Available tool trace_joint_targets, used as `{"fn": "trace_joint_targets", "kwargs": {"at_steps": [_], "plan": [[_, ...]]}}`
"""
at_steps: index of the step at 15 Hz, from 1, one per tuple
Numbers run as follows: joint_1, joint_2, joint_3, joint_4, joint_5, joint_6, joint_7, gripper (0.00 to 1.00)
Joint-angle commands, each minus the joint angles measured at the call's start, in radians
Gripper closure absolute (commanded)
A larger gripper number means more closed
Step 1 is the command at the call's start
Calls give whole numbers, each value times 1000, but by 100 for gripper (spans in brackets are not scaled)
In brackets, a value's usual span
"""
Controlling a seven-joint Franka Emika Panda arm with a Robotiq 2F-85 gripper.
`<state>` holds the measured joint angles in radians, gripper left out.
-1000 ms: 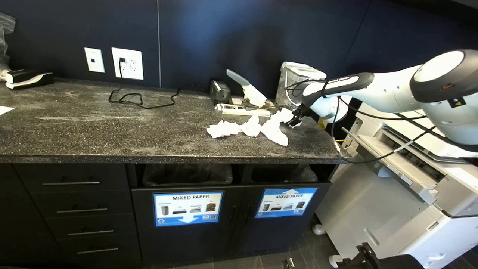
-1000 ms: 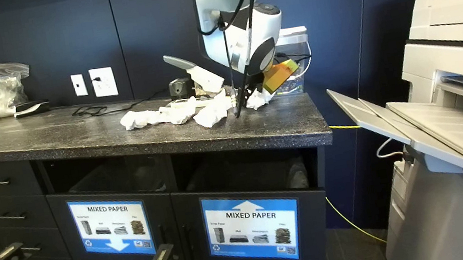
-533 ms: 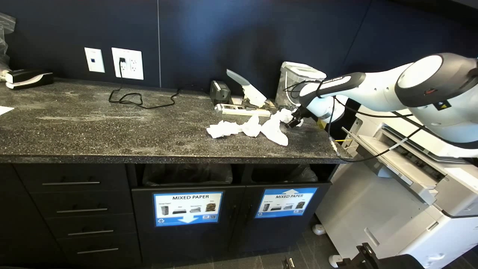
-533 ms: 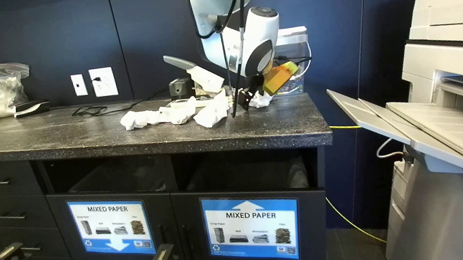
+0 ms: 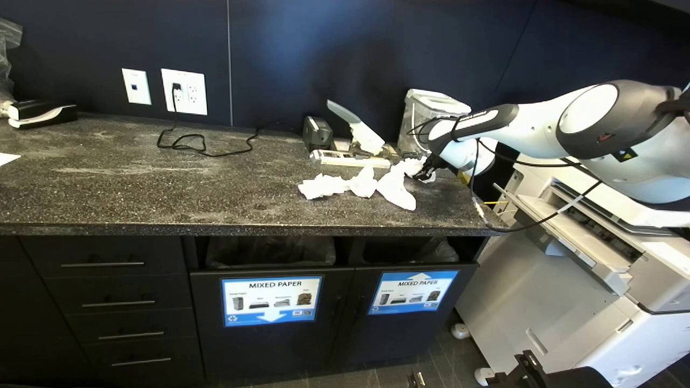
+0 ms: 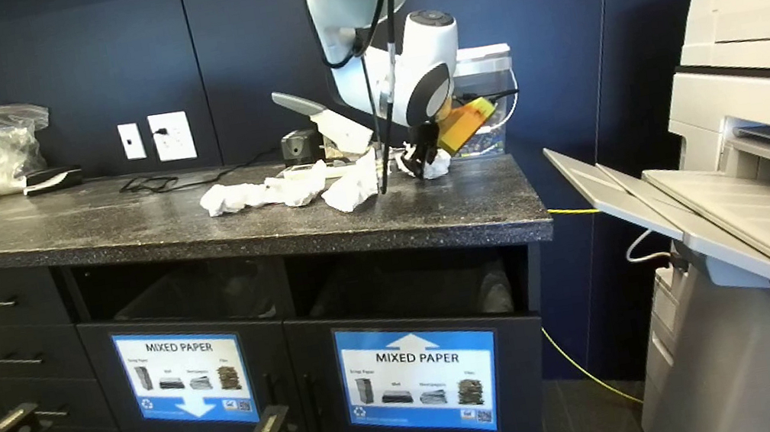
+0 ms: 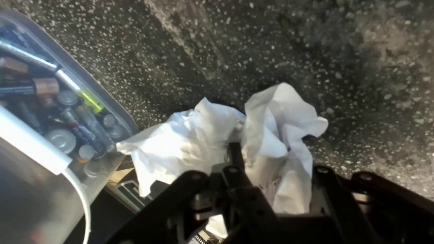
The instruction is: Place the papers on the counter inside the bin on the right
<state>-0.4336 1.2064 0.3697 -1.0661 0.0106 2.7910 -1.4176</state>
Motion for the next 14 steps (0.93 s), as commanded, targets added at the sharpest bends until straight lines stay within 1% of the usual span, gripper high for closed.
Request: {"fn": "trace_joint_targets", "kwargs": {"at_steps": [1, 2, 3, 4, 5, 6, 7, 8, 10, 13, 14], "plan": [[41, 31, -55, 67, 14, -18, 11, 88], [57, 23, -88, 62, 4, -24, 29, 88], [78, 13, -135, 54, -11, -30, 56, 90], [91, -3, -166, 41, -8, -69, 93, 92], [98, -15, -182, 26, -7, -91, 114, 89], [116, -37, -217, 1, -12, -101, 155, 87], [129, -55, -240, -19, -17, -109, 182, 88], [147, -76, -271, -42, -25, -121, 219, 86], [182, -110, -327, -82, -48, -149, 287, 86], [228, -176, -390, -173, -95, -184, 385, 89], [239, -201, -404, -212, -109, -191, 416, 88]]}}
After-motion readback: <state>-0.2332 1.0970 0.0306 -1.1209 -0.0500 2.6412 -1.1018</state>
